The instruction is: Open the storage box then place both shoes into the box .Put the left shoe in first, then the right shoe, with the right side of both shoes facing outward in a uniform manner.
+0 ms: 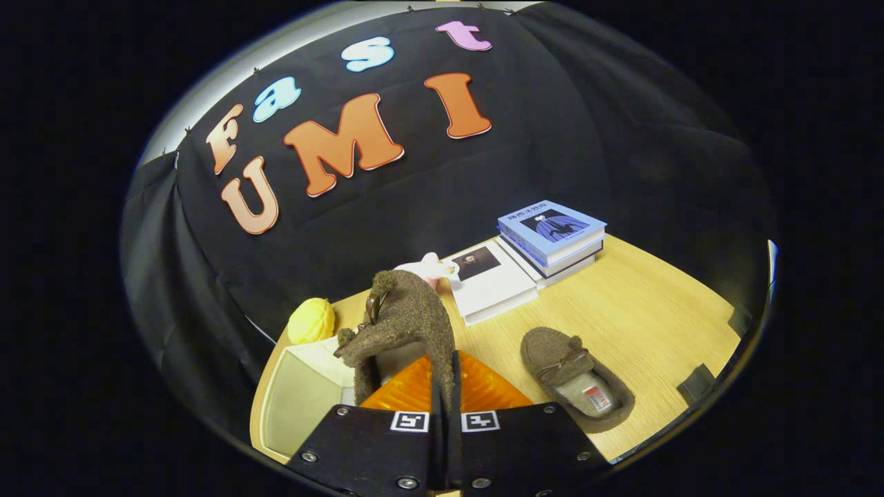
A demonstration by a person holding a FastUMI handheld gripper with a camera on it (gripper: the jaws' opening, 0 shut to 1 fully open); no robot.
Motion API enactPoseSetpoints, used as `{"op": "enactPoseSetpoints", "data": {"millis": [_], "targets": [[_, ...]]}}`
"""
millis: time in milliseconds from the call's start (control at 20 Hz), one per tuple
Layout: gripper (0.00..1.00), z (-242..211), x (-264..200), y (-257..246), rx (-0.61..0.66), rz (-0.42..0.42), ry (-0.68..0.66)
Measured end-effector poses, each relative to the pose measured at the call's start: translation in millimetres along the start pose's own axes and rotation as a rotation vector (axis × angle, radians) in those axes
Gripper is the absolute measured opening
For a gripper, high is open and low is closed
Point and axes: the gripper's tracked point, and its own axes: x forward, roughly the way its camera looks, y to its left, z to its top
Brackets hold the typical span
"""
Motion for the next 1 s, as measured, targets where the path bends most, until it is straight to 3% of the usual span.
{"op": "enactPoseSetpoints", "data": {"millis": [250,700,1000], "targets": [[0.03,0,-8,48,0.032,0.064,-0.001],[0.03,-48,-4,133,0.026,0.157,0.067],[0.03,-83,11,152,0.049,0.149,0.107]]}}
